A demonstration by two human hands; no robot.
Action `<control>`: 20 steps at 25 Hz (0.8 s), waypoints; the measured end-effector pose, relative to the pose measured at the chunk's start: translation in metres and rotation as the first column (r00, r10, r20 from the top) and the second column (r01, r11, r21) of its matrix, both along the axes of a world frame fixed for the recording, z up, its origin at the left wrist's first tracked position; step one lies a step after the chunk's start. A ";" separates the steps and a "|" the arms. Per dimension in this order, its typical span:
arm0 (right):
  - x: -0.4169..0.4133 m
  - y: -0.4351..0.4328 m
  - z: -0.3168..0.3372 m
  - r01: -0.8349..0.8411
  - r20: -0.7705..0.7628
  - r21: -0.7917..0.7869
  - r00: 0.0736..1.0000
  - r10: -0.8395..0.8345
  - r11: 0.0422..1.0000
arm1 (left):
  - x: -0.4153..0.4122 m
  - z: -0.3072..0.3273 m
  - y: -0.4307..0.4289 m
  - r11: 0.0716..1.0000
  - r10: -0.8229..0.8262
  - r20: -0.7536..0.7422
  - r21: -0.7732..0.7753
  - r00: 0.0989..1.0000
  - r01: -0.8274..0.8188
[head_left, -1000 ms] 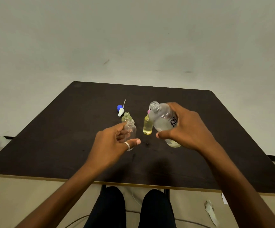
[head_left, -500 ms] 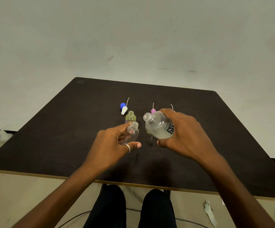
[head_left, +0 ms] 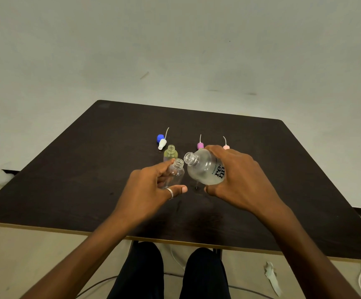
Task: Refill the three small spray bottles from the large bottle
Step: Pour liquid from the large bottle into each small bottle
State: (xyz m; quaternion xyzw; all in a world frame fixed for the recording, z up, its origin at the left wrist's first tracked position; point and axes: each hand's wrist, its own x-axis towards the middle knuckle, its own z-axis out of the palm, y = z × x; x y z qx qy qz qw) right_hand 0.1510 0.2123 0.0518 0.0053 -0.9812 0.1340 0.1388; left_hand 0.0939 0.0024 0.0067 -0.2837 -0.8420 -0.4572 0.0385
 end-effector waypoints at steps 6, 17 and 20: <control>0.000 -0.001 0.000 0.032 0.010 0.041 0.999 -0.032 0.999 | -0.002 0.000 -0.002 1.000 0.002 0.011 0.006 1.000 -0.002; 0.005 -0.004 0.008 0.068 -0.002 0.126 0.998 -0.068 0.990 | -0.005 -0.005 -0.001 1.000 0.010 -0.022 -0.024 1.000 -0.011; 0.006 -0.005 0.010 0.073 -0.009 0.138 0.997 -0.073 0.988 | -0.006 -0.006 -0.001 0.999 0.014 -0.031 -0.043 0.999 -0.016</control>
